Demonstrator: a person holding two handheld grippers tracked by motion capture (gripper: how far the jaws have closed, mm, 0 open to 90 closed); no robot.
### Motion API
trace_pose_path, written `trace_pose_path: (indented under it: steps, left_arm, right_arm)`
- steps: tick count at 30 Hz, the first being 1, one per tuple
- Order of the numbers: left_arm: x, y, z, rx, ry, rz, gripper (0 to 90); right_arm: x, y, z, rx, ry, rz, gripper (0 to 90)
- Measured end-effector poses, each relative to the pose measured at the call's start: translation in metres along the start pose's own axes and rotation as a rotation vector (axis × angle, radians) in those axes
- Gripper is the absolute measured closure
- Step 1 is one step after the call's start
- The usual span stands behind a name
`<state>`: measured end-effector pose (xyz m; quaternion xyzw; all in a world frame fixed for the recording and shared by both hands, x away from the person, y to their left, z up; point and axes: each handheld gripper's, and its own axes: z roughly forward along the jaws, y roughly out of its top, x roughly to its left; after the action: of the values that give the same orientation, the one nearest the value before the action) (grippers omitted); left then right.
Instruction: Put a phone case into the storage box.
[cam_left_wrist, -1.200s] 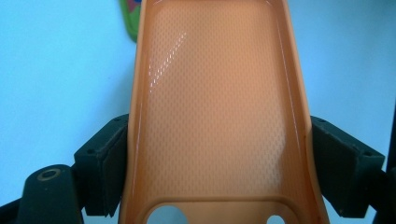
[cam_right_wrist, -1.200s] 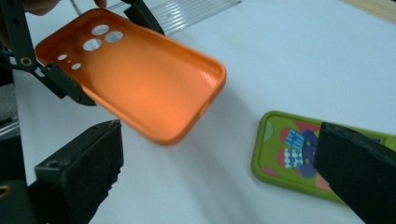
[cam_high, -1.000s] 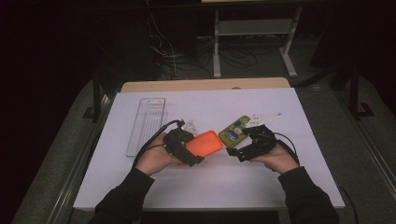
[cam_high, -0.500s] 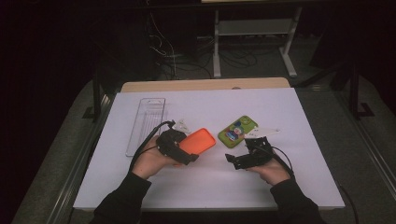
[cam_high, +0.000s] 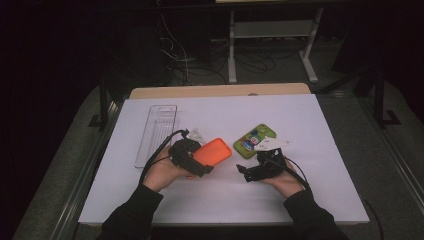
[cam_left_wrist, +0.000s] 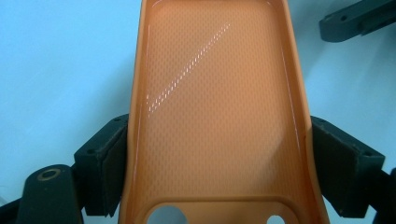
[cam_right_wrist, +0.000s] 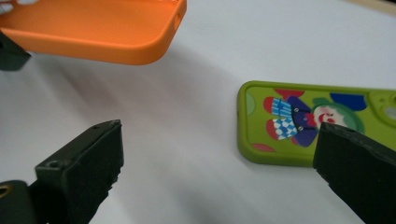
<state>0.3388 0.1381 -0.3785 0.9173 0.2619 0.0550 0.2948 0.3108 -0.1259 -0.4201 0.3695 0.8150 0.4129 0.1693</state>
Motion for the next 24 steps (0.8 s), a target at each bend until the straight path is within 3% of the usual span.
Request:
trace_pose_path:
  steps: [3, 7, 13, 17, 24]
  left_arm:
    - [0.000, 0.000, 0.000, -0.002, 0.004, 0.013, 15.7]
    - [-0.001, 0.000, 0.001, -0.001, 0.003, 0.009, 15.7]
    - [0.000, 0.000, 0.000, 0.000, 0.003, 0.004, 15.7]
    - [0.000, 0.000, 0.000, 0.006, 0.004, 0.007, 15.7]
    - [0.001, 0.000, 0.001, 0.005, 0.008, 0.027, 15.7]
  right_arm:
    - [0.004, 0.001, 0.001, 0.003, -0.012, -0.032, 1.0]
    - [0.007, 0.000, 0.004, 0.017, -0.056, -0.121, 1.0]
    - [0.013, -0.001, 0.005, 0.004, -0.101, -0.210, 1.0]
    - [0.017, -0.001, 0.004, -0.005, -0.165, -0.314, 1.0]
    - [0.024, -0.002, 0.006, -0.006, -0.226, -0.462, 1.0]
